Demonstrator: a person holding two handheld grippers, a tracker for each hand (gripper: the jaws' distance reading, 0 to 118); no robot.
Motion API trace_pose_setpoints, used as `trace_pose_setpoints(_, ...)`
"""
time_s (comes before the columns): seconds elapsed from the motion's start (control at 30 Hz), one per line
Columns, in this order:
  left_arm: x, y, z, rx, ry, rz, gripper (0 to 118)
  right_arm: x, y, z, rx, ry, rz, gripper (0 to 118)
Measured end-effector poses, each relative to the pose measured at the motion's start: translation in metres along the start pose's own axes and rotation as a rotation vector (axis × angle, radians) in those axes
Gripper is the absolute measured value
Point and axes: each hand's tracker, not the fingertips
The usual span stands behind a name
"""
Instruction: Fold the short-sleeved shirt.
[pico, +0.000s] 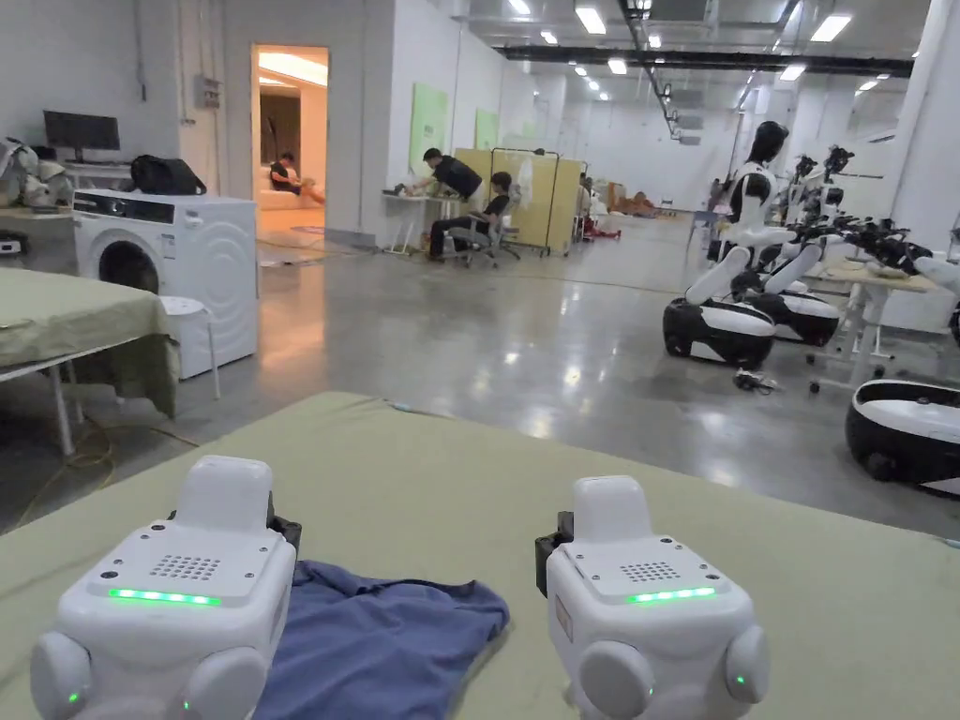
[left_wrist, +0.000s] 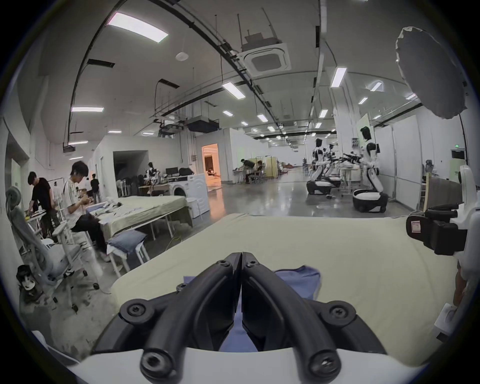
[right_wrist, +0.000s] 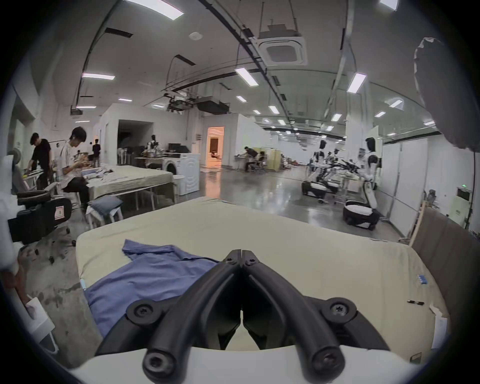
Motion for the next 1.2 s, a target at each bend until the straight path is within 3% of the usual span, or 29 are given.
trace_pose_setpoints(0.1,0.001,-0.008,-0.024,-0.122,-0.002,-0.065,4,-0.002,-0.017,-0.015,-0.005,0.017,0.004,0)
trace_pose_setpoints(0.17,0.007,-0.017,-0.061,-0.301,-0.023,-0.143,4,0.0,-0.024,-0.023,-0.017,0.027,-0.003,0)
trace_pose_setpoints(0.23,0.006,-0.04,-0.117,-0.514,-0.144,-0.083,4,0.007,-0.034,-0.031,-0.055,0.015,0.012,0)
trace_pose_setpoints(0.3,0.0,-0.08,-0.177,-0.753,-0.31,0.079,6,0.014,-0.044,-0.041,-0.075,-0.005,0.023,0)
trace_pose_setpoints(0.37,0.008,-0.107,-0.202,-0.82,-0.243,0.009,6,0.025,-0.055,-0.051,-0.109,-0.012,0.007,0)
trace_pose_setpoints(0.4,0.014,-0.112,-0.207,-0.775,-0.233,-0.054,16,0.029,-0.06,-0.058,-0.122,-0.019,0.005,0)
trace_pose_setpoints(0.43,0.017,-0.112,-0.212,-0.723,-0.217,-0.053,46,0.032,-0.064,-0.064,-0.132,-0.03,0.007,0)
trace_pose_setpoints(0.47,0.021,-0.112,-0.218,-0.691,-0.199,-0.037,84,0.04,-0.074,-0.074,-0.142,-0.043,0.009,0)
trace_pose_setpoints(0.53,0.03,-0.114,-0.229,-0.625,-0.298,0.026,86,0.048,-0.082,-0.091,-0.172,-0.064,-0.002,0)
trace_pose_setpoints(0.67,0.068,-0.138,-0.245,-0.681,-0.28,-0.062,86,0.055,-0.098,-0.111,-0.208,-0.073,-0.024,0)
trace_pose_setpoints(0.8,0.087,-0.194,-0.286,-0.853,-0.246,-0.155,86,0.063,-0.112,-0.117,-0.245,-0.077,-0.012,0)
trace_pose_setpoints(0.87,0.078,-0.189,-0.27,-0.767,-0.278,-0.102,83,0.071,-0.118,-0.114,-0.257,-0.075,-0.018,0)
trace_pose_setpoints(0.9,0.075,-0.181,-0.263,-0.739,-0.274,-0.055,68,0.075,-0.122,-0.113,-0.266,-0.087,-0.018,0)
trace_pose_setpoints(0.93,0.072,-0.176,-0.259,-0.691,-0.263,-0.022,16,0.08,-0.124,-0.112,-0.271,-0.1,-0.022,0)
trace_pose_setpoints(0.97,0.07,-0.162,-0.257,-0.675,-0.198,-0.05,6,0.085,-0.126,-0.112,-0.276,-0.106,-0.034,0)
trace_pose_setpoints(1.0,0.075,-0.158,-0.256,-0.703,-0.292,-0.048,6,0.09,-0.125,-0.106,-0.28,-0.11,-0.05,0)
trace_pose_setpoints(1.07,0.091,-0.15,-0.243,-0.649,-0.297,-0.12,6,0.098,-0.124,-0.091,-0.249,-0.131,-0.055,0)
trace_pose_setpoints(1.2,0.132,-0.112,-0.224,-0.591,-0.458,0.013,6,0.124,-0.119,-0.052,-0.225,-0.168,-0.063,0)
